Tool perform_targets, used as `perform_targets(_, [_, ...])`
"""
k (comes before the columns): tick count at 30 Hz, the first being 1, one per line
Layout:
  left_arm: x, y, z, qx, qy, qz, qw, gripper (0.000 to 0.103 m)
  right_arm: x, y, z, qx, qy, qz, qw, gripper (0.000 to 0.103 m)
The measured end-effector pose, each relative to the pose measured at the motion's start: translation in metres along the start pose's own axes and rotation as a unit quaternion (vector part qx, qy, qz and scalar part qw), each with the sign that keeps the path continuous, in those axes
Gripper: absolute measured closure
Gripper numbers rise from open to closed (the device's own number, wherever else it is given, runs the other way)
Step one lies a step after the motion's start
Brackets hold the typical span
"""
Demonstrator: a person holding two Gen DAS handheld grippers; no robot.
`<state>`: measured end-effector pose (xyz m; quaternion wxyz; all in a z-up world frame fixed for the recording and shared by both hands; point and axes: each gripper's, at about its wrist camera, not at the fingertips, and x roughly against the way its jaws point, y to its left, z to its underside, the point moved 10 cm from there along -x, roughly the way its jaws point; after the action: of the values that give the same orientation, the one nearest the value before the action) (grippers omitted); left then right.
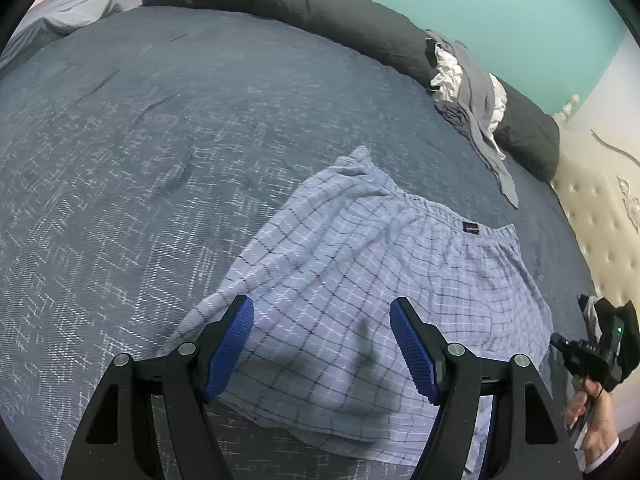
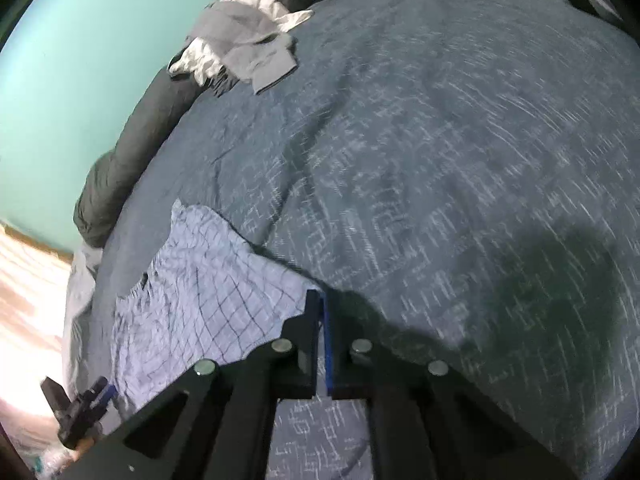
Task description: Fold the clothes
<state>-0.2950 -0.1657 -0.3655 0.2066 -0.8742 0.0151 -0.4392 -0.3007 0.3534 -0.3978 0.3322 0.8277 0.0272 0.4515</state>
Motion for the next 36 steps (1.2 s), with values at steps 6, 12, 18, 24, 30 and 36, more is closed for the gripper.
perform_targets(6, [0.004,0.008,-0.004,0.007,-0.005,-0.005,0.9999,0.029,0.001,-0.008,-0.007,-0.012,-0.004,0.007,1.0,0.101])
perform_targets(12, [0.007,0.015,-0.008,0.009,-0.009,-0.009,0.9999,0.029,0.008,0.023,-0.025,0.03,-0.007,-0.006,0.999,0.097])
perform_targets(18, [-0.006,0.008,-0.029,-0.016,0.003,-0.006,0.9999,0.029,-0.021,0.091,-0.049,0.096,0.023,-0.043,0.994,0.053])
perform_targets(24, [-0.032,-0.013,-0.073,-0.044,0.012,-0.003,0.999,0.029,-0.073,0.153,-0.065,0.187,0.077,-0.041,0.978,0.053])
perform_targets(30, [-0.075,-0.031,-0.097,-0.099,0.052,-0.006,0.9937,0.029,-0.115,0.171,-0.071,0.234,0.1,0.007,0.967,0.053])
perform_targets(36, [-0.093,-0.031,-0.11,-0.108,0.06,0.001,0.9923,0.029,-0.146,0.179,-0.074,0.25,0.109,0.021,0.962,0.053])
